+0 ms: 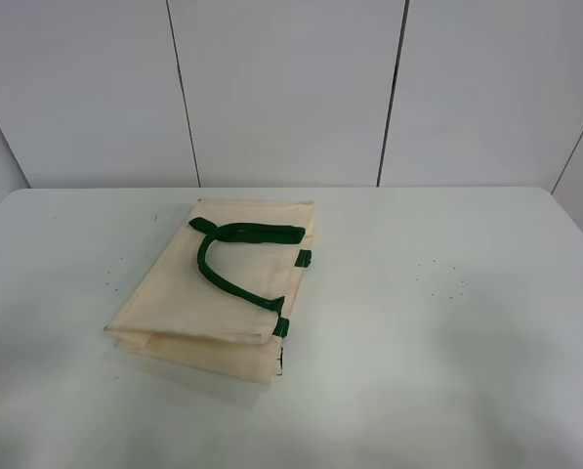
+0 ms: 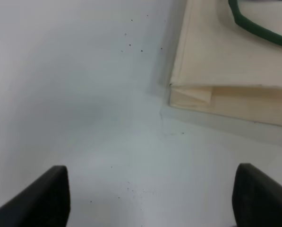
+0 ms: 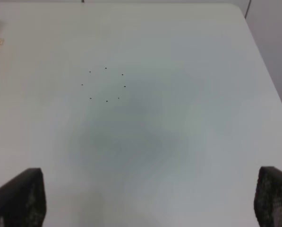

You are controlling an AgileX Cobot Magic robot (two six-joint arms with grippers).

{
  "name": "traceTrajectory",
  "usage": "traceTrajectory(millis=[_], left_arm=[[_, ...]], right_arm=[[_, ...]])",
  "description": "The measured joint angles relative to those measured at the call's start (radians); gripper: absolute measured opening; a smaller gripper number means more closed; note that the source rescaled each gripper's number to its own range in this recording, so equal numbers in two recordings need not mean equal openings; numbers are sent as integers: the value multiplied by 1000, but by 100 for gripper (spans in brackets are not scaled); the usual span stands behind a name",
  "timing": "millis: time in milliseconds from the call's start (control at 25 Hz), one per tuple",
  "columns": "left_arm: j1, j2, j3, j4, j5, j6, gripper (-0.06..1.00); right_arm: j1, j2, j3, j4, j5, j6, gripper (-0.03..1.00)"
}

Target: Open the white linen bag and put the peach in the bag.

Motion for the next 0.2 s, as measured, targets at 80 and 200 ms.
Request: traceTrajectory(millis=[80,200], left_arm=[[0,0,0,0,0,0,95],[0,0,0,0,0,0,95]], right_arm=[[0,0,0,0,0,0,98],[0,0,0,0,0,0,98]])
